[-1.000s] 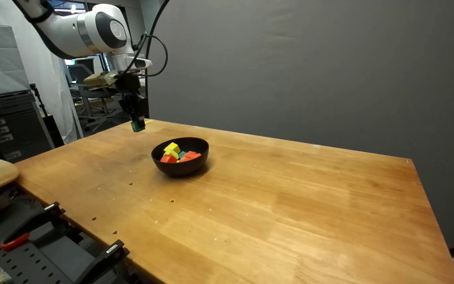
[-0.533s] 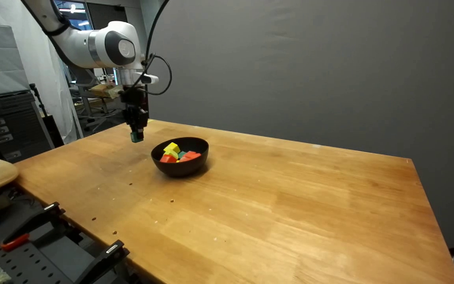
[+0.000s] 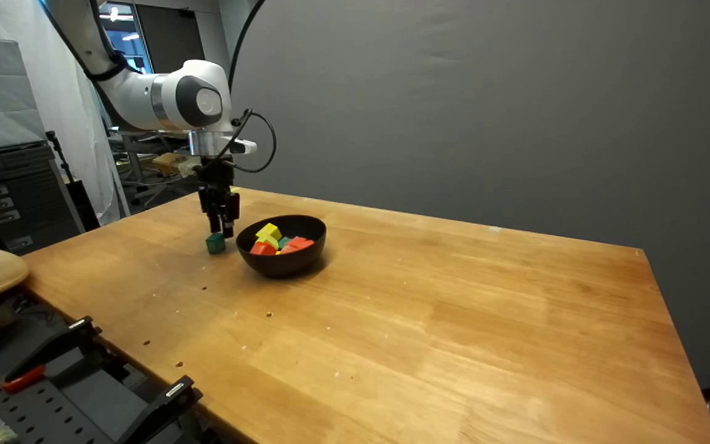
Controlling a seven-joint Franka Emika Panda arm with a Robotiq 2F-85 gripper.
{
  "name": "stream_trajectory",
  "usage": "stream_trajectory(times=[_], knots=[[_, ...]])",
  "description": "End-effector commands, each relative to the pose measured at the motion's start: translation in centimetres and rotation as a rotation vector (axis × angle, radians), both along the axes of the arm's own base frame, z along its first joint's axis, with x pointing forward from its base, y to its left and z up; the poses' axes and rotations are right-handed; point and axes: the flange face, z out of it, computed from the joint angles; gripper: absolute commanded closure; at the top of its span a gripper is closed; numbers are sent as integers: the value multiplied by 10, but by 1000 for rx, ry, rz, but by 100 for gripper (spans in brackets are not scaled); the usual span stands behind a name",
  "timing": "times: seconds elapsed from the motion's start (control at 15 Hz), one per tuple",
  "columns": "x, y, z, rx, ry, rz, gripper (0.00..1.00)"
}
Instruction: Remove the blocks from the bowl and put them on the table
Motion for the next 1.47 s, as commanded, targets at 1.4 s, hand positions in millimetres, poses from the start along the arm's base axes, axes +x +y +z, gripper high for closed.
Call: stream_trajectory(times=[1.4], knots=[[-15,-165,35,-65,13,-153,27]])
